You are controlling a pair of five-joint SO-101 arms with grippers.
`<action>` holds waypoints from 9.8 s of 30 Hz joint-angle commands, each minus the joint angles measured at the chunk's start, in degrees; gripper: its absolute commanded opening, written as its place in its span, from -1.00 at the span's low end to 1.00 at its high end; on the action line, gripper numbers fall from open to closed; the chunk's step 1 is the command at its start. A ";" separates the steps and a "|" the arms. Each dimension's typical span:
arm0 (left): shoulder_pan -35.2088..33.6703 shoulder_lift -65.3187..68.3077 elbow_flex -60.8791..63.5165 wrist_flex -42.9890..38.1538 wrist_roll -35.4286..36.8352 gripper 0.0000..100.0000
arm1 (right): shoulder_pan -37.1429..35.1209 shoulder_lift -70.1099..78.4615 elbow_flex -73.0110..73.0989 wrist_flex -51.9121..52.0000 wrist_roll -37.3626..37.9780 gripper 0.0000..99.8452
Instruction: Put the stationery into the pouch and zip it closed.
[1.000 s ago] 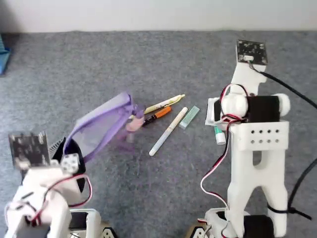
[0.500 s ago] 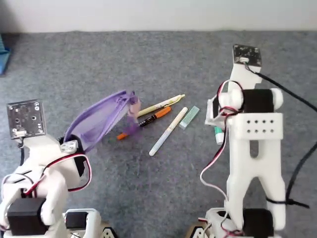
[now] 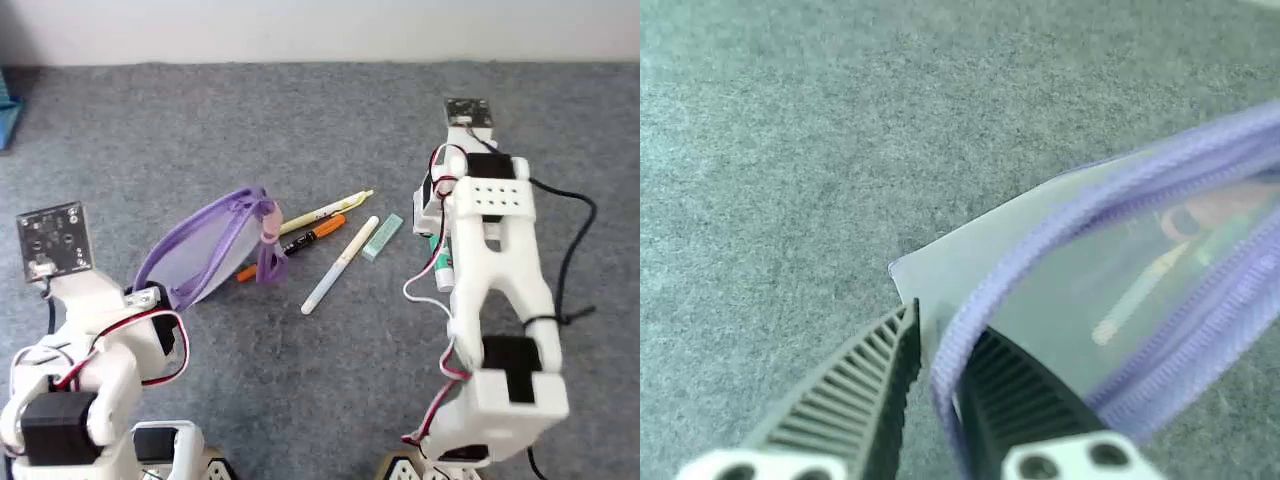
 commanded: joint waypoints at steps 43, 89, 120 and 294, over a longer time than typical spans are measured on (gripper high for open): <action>-0.44 0.62 0.13 -0.18 0.62 -0.97 | -6.46 -15.25 -13.10 29.85 7.65 -0.98; -0.44 0.70 0.13 -2.55 0.70 -0.97 | -56.40 -48.57 21.01 -47.69 -10.90 -0.98; -0.44 0.70 0.13 -2.64 0.70 -0.97 | -32.22 -57.01 20.84 -18.33 -20.13 -0.85; -0.09 0.26 3.82 -5.45 0.70 -0.97 | -19.38 -10.42 6.07 -4.09 -33.05 -0.54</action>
